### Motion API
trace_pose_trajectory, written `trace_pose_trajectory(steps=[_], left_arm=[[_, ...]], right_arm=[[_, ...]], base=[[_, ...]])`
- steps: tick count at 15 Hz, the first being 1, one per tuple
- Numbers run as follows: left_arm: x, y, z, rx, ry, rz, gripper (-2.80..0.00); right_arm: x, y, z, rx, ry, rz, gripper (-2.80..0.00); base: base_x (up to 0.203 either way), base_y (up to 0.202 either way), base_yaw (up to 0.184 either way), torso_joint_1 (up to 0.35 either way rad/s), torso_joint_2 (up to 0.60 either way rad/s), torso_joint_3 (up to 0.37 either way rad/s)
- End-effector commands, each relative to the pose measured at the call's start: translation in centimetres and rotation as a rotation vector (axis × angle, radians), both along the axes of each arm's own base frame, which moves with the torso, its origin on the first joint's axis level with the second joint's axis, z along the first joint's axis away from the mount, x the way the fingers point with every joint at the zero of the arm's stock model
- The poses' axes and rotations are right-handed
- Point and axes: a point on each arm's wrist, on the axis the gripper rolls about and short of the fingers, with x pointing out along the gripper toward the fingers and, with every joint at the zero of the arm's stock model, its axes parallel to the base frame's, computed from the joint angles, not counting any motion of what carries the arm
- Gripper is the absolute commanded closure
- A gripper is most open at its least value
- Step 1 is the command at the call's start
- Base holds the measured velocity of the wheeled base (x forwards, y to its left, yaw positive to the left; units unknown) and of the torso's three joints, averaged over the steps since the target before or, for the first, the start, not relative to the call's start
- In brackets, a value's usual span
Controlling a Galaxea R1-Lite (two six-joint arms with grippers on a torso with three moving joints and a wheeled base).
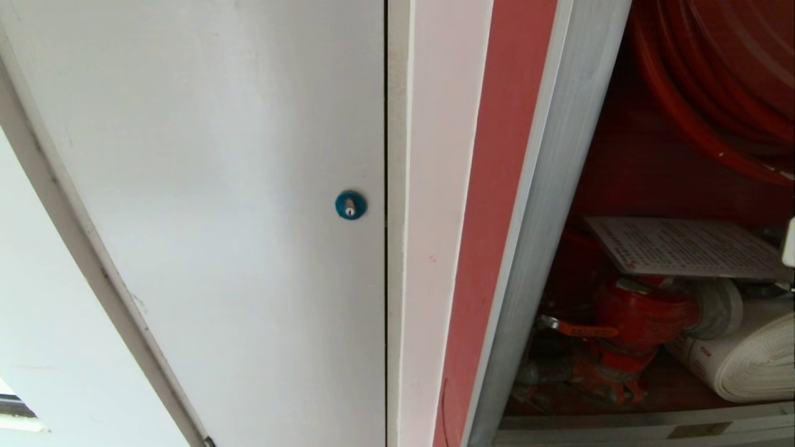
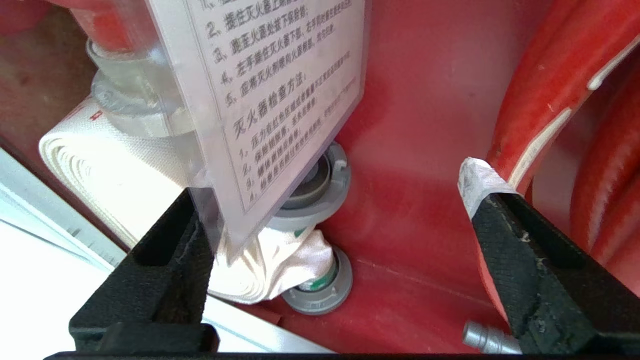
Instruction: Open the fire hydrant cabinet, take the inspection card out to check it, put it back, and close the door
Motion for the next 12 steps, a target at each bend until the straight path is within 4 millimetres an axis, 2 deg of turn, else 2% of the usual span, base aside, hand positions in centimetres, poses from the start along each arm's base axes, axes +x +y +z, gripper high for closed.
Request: trace_pose_trajectory(steps=[1, 10, 12], left_arm=[[0.1, 0.0, -0.3, 0.001, 0.012, 0.0, 0.0], [0.1, 0.0, -0.3, 0.001, 0.012, 0.0, 0.0], [0.1, 0.0, -0.3, 0.001, 0.012, 0.0, 0.0]], right_arm=[[-1.3, 0.4, 0.0, -0.012, -0.014, 0.003, -2.8], [-5.6, 1.8, -1.1, -0.023, -0.059, 0.003, -2.8], [-7.0, 2.2, -1.2, -0.034, -0.091, 0.0, -2.8]], base=[[0.0, 0.0, 0.0, 0.0, 0.0, 0.0], [0.0, 0.0, 0.0, 0.0, 0.0, 0.0], [0.0, 0.0, 0.0, 0.0, 0.0, 0.0]])
